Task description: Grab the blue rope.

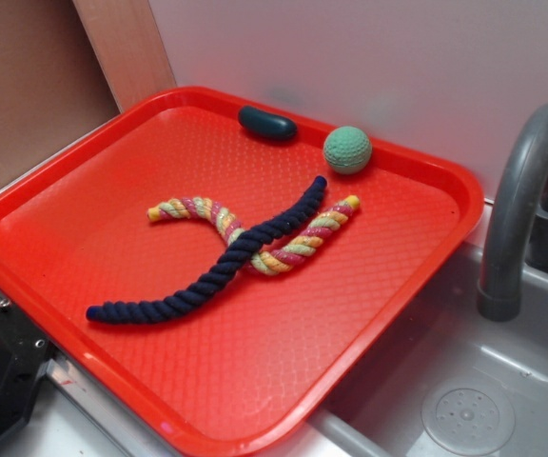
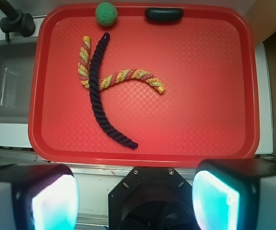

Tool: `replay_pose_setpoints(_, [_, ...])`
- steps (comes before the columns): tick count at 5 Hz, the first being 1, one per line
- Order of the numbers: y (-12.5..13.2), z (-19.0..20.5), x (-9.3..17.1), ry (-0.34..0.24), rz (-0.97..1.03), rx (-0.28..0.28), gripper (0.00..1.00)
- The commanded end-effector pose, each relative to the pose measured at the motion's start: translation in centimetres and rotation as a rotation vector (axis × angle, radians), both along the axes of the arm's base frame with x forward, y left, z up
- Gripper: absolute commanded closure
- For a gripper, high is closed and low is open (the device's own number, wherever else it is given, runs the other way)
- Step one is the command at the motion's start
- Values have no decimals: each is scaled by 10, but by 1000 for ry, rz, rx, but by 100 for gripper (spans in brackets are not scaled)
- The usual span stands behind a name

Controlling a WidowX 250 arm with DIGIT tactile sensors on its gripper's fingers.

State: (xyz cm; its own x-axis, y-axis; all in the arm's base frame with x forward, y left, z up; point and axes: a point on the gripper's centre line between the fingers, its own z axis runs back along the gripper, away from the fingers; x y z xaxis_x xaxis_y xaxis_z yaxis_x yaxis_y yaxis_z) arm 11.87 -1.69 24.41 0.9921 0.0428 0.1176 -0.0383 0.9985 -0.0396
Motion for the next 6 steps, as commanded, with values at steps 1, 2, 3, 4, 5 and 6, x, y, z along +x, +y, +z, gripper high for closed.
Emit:
replay_pose_setpoints(1, [0,0,0,0,0,0,0])
replay_pose_setpoints(2, [-4,0,8,-28,-64,10,0])
replay_pose_setpoints(3, [-11,-9,19,-44,-209,-10,0])
replay_pose_setpoints(4, [-18,-13,22,-58,-291,7,0])
replay_pose_setpoints(5, [-28,-28,27,-22,-248,-44,0])
replay_pose_setpoints(6, [-36,-63,38,27,-133,-23,0])
